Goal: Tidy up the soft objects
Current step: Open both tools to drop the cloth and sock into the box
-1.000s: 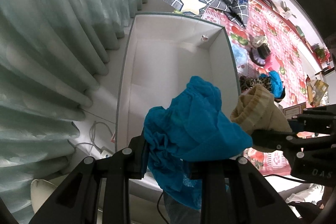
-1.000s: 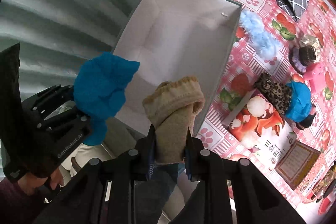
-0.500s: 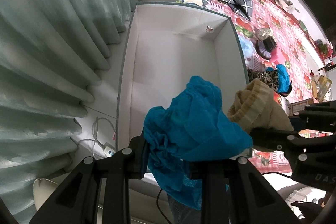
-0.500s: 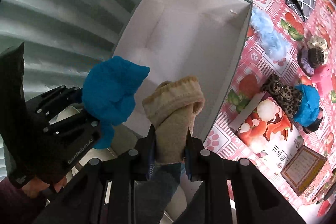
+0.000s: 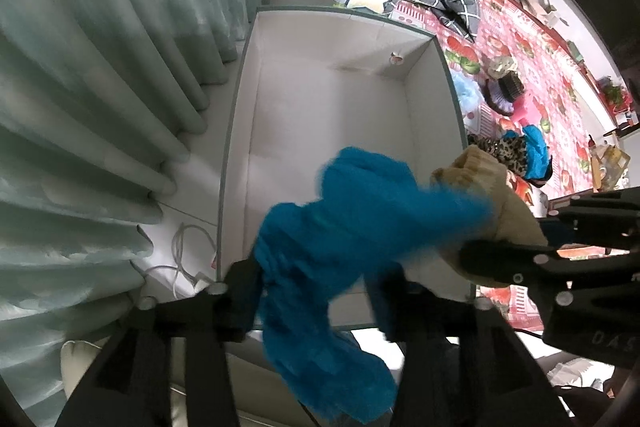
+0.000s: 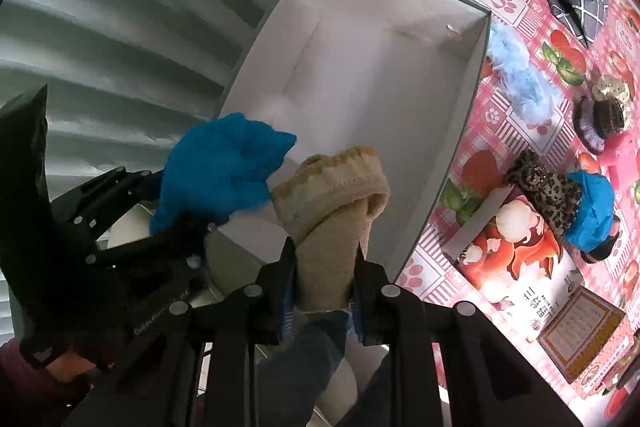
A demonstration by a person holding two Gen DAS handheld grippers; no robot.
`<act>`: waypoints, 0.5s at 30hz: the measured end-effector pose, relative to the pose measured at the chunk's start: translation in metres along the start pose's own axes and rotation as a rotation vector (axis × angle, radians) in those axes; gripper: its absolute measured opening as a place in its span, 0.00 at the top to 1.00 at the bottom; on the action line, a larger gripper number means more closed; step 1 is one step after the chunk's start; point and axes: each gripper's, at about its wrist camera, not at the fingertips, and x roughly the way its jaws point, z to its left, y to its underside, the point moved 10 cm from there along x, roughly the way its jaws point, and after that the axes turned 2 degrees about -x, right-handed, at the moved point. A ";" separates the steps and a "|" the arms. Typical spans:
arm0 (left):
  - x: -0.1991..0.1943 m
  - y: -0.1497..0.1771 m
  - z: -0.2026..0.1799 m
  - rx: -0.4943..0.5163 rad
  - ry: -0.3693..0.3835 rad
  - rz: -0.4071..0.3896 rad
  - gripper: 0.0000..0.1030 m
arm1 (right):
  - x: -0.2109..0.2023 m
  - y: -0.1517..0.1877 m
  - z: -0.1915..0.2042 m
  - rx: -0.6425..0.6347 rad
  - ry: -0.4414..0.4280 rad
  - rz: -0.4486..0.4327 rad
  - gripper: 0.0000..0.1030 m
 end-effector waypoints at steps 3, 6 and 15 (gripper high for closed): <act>-0.001 -0.001 0.000 0.004 -0.031 -0.005 0.25 | -0.005 -0.001 -0.001 0.005 0.002 -0.015 0.53; -0.006 -0.005 0.002 -0.009 -0.042 -0.037 0.20 | -0.014 -0.006 -0.009 0.031 0.010 -0.045 0.18; -0.013 -0.019 -0.015 -0.005 -0.026 -0.025 0.00 | -0.056 -0.008 -0.039 0.181 -0.065 -0.104 0.01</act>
